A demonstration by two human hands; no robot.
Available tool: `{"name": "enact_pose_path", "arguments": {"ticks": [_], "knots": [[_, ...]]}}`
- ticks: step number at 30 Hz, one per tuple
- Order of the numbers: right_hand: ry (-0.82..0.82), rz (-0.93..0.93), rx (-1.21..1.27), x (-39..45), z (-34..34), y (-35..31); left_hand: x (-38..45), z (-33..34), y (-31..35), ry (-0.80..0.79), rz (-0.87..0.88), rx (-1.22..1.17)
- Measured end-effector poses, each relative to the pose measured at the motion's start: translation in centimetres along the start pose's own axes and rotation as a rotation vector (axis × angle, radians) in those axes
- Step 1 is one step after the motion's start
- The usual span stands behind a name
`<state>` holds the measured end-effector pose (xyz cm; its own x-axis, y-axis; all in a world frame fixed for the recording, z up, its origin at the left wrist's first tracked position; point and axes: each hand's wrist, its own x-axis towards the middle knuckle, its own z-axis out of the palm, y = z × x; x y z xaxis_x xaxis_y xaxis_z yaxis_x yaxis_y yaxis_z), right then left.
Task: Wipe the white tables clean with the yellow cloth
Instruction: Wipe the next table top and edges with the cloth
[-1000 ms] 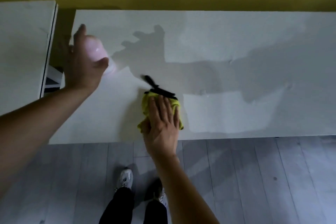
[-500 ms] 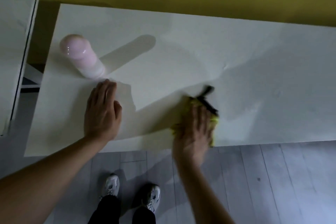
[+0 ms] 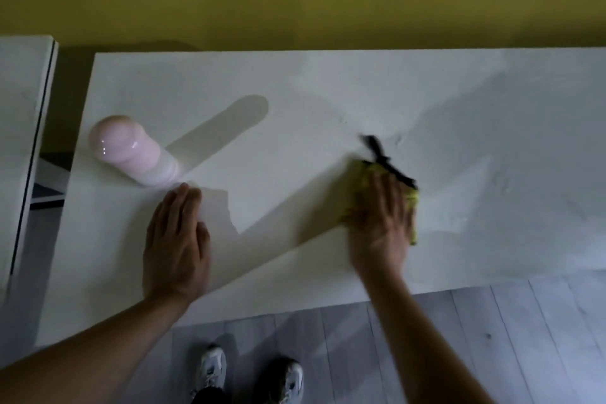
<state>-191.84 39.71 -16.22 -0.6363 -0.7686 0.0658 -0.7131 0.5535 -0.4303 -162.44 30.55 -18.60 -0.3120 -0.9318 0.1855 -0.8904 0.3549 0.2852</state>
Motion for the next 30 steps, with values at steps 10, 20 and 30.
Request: {"name": "enact_pose_path", "arguments": {"ticks": [10, 20, 30], "knots": [[-0.015, -0.004, 0.039, 0.1, 4.8, -8.8, 0.0, 0.1, 0.2, -0.019, -0.025, -0.019], [-0.112, -0.419, 0.132, 0.9, 6.6, -12.9, 0.1, -0.3, 0.3, -0.058, -0.061, 0.005], [0.098, 0.259, 0.001, 7.7, 4.2, -6.2, 0.2, -0.1, 0.2, -0.053, -0.056, 0.009]]}}
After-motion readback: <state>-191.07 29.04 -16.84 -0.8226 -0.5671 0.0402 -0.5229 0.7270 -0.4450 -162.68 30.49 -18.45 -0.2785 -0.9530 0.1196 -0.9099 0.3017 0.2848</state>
